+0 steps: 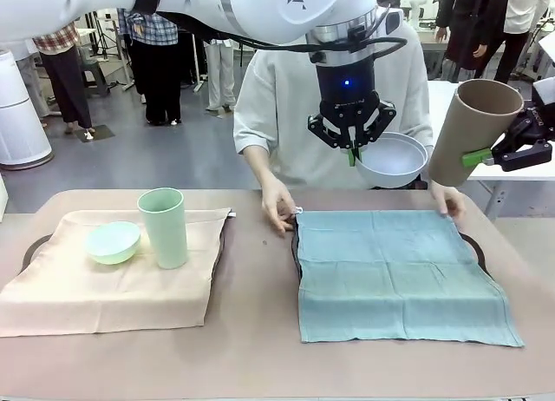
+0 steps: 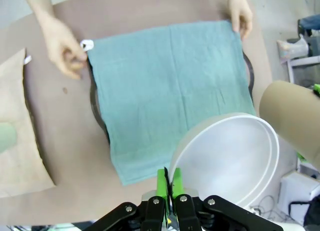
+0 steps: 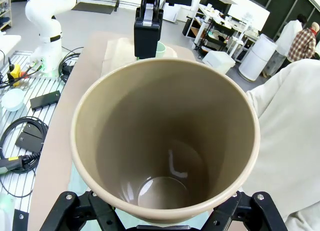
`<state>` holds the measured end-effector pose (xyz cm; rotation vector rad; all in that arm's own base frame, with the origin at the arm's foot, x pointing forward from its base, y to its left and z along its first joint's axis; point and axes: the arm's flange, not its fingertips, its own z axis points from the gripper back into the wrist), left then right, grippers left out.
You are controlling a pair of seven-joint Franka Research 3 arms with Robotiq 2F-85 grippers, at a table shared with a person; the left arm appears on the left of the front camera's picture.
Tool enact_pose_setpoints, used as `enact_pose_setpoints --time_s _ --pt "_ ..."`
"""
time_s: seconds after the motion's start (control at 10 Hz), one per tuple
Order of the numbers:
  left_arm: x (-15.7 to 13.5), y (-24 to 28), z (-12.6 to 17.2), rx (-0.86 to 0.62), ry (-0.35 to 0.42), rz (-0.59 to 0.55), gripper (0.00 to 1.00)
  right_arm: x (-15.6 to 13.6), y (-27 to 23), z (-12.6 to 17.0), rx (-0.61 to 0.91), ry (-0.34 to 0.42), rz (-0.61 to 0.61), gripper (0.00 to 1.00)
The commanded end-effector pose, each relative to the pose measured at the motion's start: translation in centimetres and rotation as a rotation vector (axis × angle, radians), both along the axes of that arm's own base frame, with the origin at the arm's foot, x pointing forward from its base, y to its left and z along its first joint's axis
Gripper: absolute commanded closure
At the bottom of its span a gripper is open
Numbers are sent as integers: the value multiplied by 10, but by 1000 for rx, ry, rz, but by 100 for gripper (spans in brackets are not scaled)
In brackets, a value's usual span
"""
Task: Set up a tray with a mat and arrange the tableware.
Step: Place the Picnic Bowl and Reusable plastic cup back onto the Handle tray in front of the human's position.
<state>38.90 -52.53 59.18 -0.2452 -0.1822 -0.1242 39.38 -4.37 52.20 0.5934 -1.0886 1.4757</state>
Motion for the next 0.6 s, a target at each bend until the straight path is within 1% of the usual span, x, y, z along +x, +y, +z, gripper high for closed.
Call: enact_pose_setpoints --time_s 0.0,0.5 --pt "0 2 2 -1 0 -12 100 3 0 2 7 -14 2 100" --pt "0 2 2 -1 0 -12 100 3 0 2 7 -14 2 100"
